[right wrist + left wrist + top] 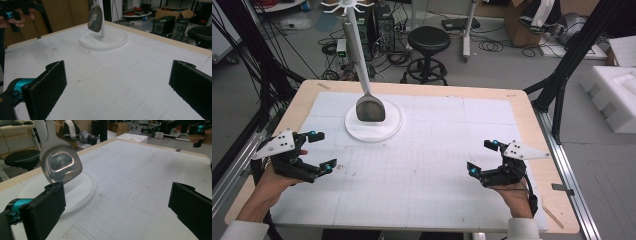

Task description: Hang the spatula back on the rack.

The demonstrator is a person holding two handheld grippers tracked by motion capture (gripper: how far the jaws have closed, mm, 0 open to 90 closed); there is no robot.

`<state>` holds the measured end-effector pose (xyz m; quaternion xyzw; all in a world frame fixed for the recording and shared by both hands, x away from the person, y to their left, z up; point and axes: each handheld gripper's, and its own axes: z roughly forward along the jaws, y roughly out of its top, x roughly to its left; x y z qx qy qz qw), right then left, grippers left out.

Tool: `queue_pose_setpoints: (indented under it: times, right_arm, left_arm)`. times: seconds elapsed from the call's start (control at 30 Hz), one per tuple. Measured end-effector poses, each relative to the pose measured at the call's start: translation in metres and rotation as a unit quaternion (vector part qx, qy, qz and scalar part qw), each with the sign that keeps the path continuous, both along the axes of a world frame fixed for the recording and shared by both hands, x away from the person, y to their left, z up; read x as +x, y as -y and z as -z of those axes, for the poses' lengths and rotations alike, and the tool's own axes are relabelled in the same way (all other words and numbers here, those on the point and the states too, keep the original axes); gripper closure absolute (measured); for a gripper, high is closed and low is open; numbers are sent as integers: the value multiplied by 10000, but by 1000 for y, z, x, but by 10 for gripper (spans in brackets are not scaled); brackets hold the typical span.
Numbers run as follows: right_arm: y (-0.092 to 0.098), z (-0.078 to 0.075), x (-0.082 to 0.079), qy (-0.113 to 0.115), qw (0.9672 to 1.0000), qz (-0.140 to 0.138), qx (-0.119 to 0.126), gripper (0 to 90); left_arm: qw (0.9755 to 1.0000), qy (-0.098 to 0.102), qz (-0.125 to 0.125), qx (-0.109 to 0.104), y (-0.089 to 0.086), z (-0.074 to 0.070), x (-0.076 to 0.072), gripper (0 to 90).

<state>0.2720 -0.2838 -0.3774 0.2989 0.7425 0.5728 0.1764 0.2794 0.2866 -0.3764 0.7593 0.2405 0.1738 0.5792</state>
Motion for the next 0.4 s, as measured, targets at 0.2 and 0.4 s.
queue_pose_setpoints:
  times: [0.2,0.4]
  right_arm:
    - [-1,1,-1,7,10000,13,-13,3]
    - [-3,3,-3,-16,10000,-24,-42,3]
  left_arm:
    - [9998,23,-64,-189,-9,11,-6,17]
    - [9997,25,-104,-228,-13,12,-9,17]
